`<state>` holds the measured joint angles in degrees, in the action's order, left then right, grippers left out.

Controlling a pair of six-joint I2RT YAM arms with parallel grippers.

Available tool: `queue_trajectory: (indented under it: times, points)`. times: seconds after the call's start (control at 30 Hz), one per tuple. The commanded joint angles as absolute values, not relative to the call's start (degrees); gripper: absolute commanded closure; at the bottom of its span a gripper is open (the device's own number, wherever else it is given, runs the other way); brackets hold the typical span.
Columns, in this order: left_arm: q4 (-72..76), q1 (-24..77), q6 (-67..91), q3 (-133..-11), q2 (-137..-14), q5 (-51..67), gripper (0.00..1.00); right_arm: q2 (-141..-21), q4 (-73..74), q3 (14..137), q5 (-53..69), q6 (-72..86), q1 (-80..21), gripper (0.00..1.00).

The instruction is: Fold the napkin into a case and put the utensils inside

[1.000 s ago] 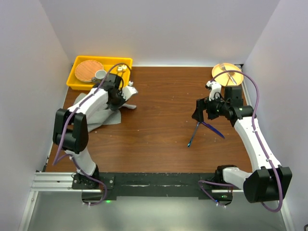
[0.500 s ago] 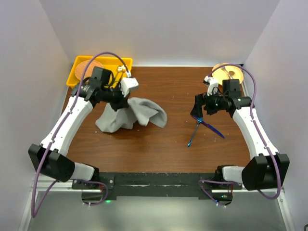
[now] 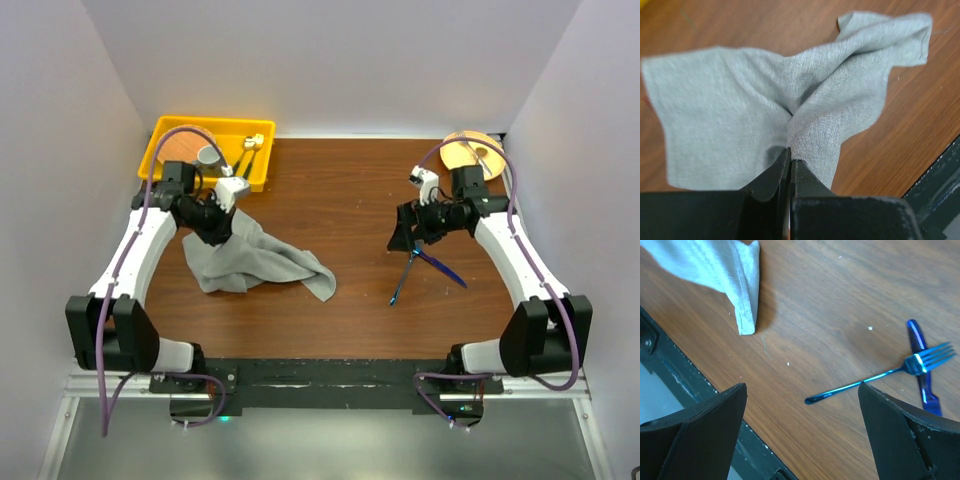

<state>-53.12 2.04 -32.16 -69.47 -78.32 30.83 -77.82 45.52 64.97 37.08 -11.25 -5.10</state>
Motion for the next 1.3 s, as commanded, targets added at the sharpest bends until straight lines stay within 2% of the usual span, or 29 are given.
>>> queue_trajectory:
  times: [0.0,0.13,0.47,0.73,0.77,0.87,0.9,0.93,1.17,1.27]
  points:
    - [-48.8,1.3,-31.2,-65.2,-81.9,23.6,1.00,-78.3,41.6,64.2,40.5,-10.9,-8.5,0.06]
    - [-46.8,-1.4,-28.4,-65.6,-86.1,22.7,1.00,-78.8,34.0,61.1,37.1,-7.5,-15.2,0.14]
    - [-45.3,-3.3,-25.9,-65.0,-89.8,21.5,1.00,-92.7,22.2,60.8,33.3,-0.7,-31.6,0.27]
    - [-44.6,-3.3,-25.4,-64.2,-90.3,21.2,1.00,-101.1,19.3,63.2,32.5,-0.4,-38.7,0.29]
    - [-44.6,-3.4,-25.4,-64.3,-90.3,21.3,1.00,-102.1,19.3,63.5,32.5,-0.4,-39.1,0.32]
    - [-46.0,-3.5,-26.2,-65.2,-90.2,23.7,1.00,-104.4,21.7,67.0,33.7,1.5,-39.0,0.72]
    - [-46.8,-3.5,-27.8,-65.6,-90.0,24.9,1.00,-104.2,22.8,68.1,34.4,1.1,-39.1,0.89]
    - [-48.7,-3.5,-28.5,-65.8,-89.9,25.8,1.00,-103.6,24.9,70.1,36.0,1.0,-38.9,1.00]
    - [-50.1,-4.1,-31.9,-67.5,-87.9,24.7,1.00,-83.4,25.4,68.9,48.0,5.3,-32.3,1.00]
    - [-49.7,-4.4,-31.7,-68.1,-88.7,23.8,1.00,-78.2,24.5,66.9,51.8,9.5,-27.8,1.00]
